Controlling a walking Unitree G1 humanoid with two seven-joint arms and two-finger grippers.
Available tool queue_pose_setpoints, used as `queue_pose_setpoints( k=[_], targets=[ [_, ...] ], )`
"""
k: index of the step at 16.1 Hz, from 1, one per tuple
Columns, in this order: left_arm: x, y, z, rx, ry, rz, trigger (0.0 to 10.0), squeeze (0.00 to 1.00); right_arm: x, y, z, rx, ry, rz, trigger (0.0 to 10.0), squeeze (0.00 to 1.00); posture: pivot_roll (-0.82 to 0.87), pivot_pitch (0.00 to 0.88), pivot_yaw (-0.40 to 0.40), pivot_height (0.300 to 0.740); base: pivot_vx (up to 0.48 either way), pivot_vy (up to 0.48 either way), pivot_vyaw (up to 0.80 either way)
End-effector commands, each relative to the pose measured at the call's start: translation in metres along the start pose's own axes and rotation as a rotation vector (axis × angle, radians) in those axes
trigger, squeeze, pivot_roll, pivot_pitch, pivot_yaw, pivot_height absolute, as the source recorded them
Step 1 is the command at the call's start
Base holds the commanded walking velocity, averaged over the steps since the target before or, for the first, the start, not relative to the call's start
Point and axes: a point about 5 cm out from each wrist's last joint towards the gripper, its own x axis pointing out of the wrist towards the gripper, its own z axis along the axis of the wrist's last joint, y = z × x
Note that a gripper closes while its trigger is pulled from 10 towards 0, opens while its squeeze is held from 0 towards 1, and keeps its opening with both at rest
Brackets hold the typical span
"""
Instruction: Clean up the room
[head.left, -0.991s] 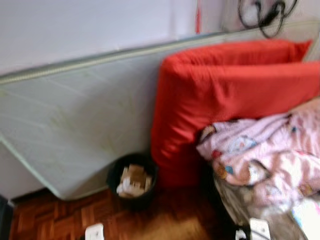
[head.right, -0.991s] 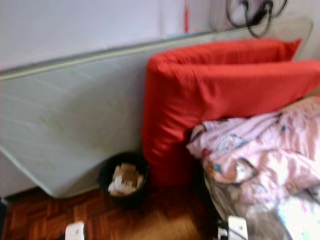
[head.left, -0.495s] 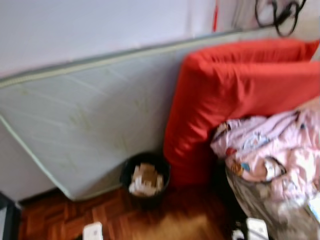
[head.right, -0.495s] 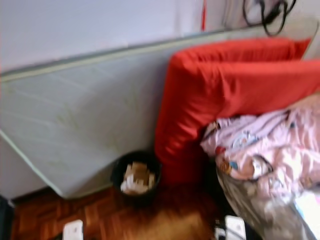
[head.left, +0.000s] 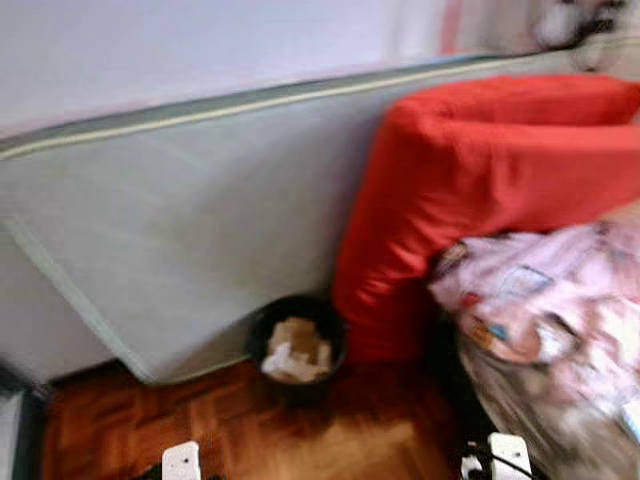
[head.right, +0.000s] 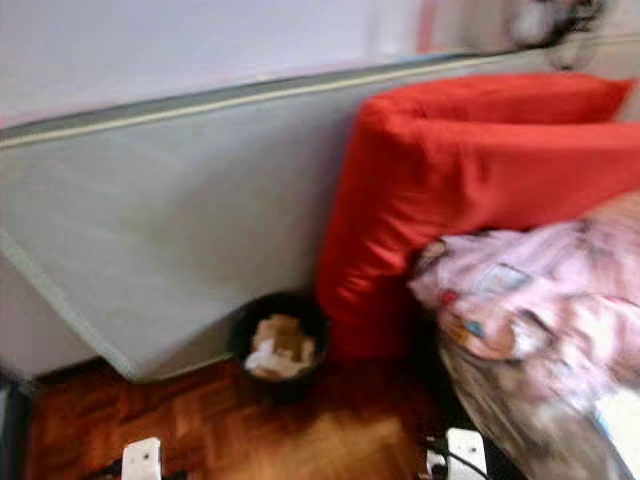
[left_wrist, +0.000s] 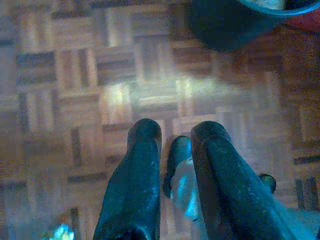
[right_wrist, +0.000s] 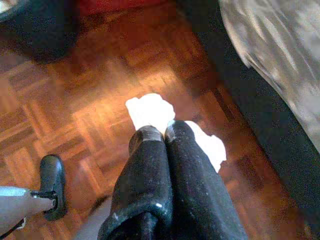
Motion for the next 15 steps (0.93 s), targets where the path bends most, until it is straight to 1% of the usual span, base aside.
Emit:
queue_pose_setpoints(
  k=[1,14,15],
  targets=[
    [-0.0017,0.0012,-0.0057,0.012,0.017,0.001,10.0,0.0,0.0,0.0005,-0.0003,-0.001,0.0,0.005,10.0,0.0,0.07,0.0,0.0,0.74,0.0,0.0,0.8],
    [-0.0013,0.0041,-0.0036,0.009,0.011,0.012,10.0,0.0,0.0004,0.003,0.0,0.007,0.0,0.026,10.0,0.0,0.08,0.0,0.006,0.74,0.0,0.0,0.8],
    [-0.0012,0.0042,-0.0032,0.008,0.009,0.012,10.0,0.0,0.0003,0.0027,-0.0002,0.031,-0.004,0.016,10.0,0.0,0.08,0.0,0.006,0.74,0.0,0.0,0.0]
  ],
)
